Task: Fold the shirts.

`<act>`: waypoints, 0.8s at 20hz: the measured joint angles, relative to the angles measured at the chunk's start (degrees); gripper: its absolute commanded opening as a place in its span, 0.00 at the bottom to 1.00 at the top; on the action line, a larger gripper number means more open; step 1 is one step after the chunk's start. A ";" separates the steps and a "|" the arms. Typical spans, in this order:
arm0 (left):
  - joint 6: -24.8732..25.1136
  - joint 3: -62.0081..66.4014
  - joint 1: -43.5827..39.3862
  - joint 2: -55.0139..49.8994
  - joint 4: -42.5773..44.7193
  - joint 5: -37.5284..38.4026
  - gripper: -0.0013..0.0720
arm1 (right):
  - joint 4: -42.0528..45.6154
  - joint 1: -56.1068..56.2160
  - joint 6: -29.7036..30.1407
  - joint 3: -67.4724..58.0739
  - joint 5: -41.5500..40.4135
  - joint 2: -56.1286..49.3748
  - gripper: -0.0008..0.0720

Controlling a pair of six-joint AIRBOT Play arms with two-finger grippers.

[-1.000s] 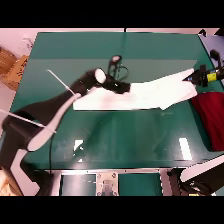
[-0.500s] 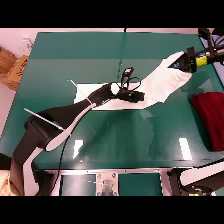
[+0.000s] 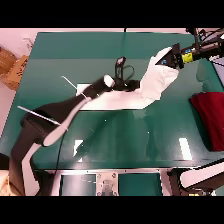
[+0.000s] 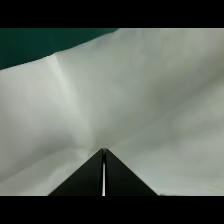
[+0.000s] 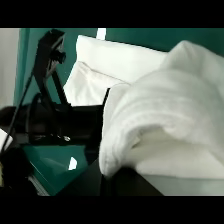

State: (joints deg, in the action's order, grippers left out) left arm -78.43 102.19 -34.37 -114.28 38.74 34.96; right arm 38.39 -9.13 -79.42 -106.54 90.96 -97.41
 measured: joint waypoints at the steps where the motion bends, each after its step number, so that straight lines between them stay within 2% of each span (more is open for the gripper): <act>1: -0.20 1.84 2.56 0.50 1.97 6.10 0.05 | 0.02 1.42 -0.11 0.00 -0.44 0.00 0.04; 6: -7.80 11.63 16.94 4.57 20.26 37.59 0.05 | 1.27 13.22 -2.32 0.42 -8.13 0.00 0.04; 10: -10.29 14.71 26.93 7.78 28.59 51.56 0.05 | 3.85 27.04 -5.33 2.67 -21.94 -1.86 0.05; 11: -10.69 15.06 29.16 8.35 29.68 53.44 0.05 | 4.15 30.69 -5.64 3.13 -26.34 -3.06 0.16; 12: -10.71 15.37 31.15 8.83 30.34 54.99 0.05 | 4.37 34.69 -6.08 3.48 -31.32 -4.79 0.36; 13: -10.67 15.47 32.68 8.98 31.04 56.11 0.05 | 4.42 38.34 -6.32 3.72 -35.93 -6.60 0.52; 14: -10.56 15.54 34.01 9.03 31.61 56.89 0.05 | 4.50 42.12 -6.56 3.93 -40.83 -8.52 0.59; 16: -9.86 15.78 35.71 9.51 31.85 57.99 0.05 | 4.72 46.97 -6.86 4.13 -48.52 -11.23 0.59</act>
State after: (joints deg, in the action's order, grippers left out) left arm -88.29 117.97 1.34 -104.77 70.59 92.95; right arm 43.11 37.85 -86.28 -102.41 42.44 -108.64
